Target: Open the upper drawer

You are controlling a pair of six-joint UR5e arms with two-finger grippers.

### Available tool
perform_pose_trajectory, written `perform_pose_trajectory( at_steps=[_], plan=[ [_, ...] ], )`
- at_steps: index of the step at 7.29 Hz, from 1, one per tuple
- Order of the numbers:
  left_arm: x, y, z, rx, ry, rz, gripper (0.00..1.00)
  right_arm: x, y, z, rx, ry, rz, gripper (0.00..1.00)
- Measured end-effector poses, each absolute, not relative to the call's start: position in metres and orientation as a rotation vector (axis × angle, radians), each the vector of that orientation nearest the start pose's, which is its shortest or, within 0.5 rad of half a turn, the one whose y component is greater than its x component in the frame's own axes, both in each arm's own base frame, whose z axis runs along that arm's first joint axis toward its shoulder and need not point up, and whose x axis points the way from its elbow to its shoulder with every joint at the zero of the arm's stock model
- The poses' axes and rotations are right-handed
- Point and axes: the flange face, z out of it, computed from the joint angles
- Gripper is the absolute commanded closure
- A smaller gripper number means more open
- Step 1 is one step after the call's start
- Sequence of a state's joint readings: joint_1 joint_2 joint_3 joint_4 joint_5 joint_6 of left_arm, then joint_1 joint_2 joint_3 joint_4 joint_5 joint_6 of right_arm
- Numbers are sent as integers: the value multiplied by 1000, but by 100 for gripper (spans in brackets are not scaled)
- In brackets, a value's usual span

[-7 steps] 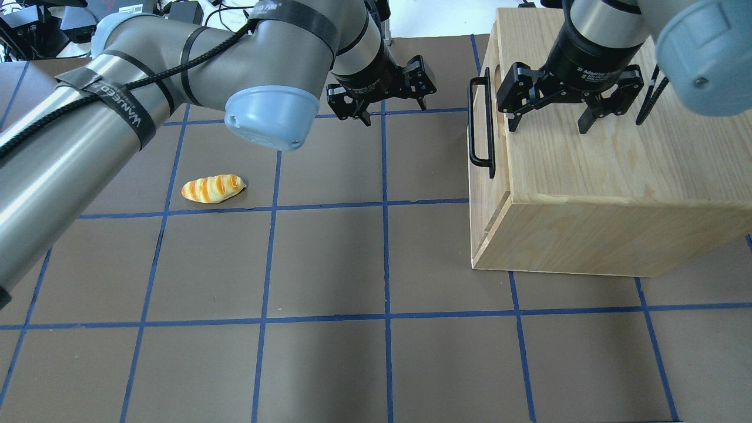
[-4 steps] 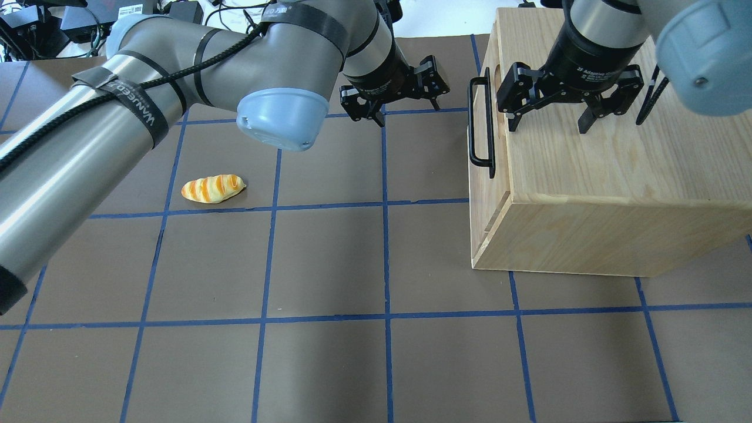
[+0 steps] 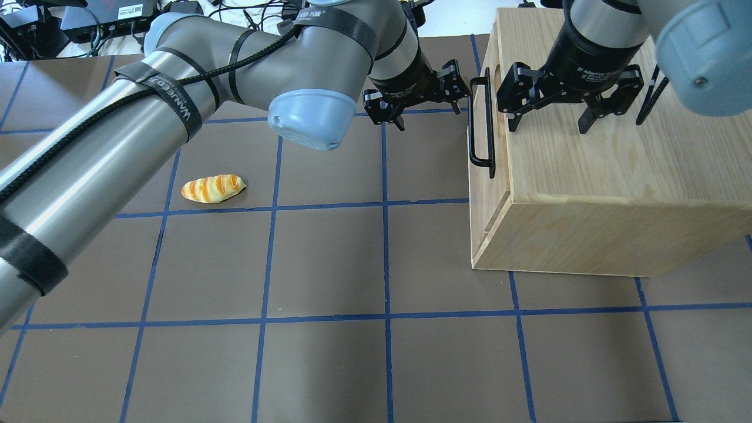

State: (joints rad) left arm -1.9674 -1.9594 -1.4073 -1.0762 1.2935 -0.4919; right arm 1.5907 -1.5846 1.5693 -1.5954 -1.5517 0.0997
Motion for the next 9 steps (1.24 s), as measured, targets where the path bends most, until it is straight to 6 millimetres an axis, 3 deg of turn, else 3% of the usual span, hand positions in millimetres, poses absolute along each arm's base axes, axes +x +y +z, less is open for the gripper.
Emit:
perform_pose_trajectory(
  at_steps=[4,9],
  plan=[
    [-427,-547,393,-96,3532,-219,0,145,-487,498,124,3117,-60,0],
    [-432,-549,378,-99,3530,-175,0,145,-487,498,124,3117,-60,0]
  ],
)
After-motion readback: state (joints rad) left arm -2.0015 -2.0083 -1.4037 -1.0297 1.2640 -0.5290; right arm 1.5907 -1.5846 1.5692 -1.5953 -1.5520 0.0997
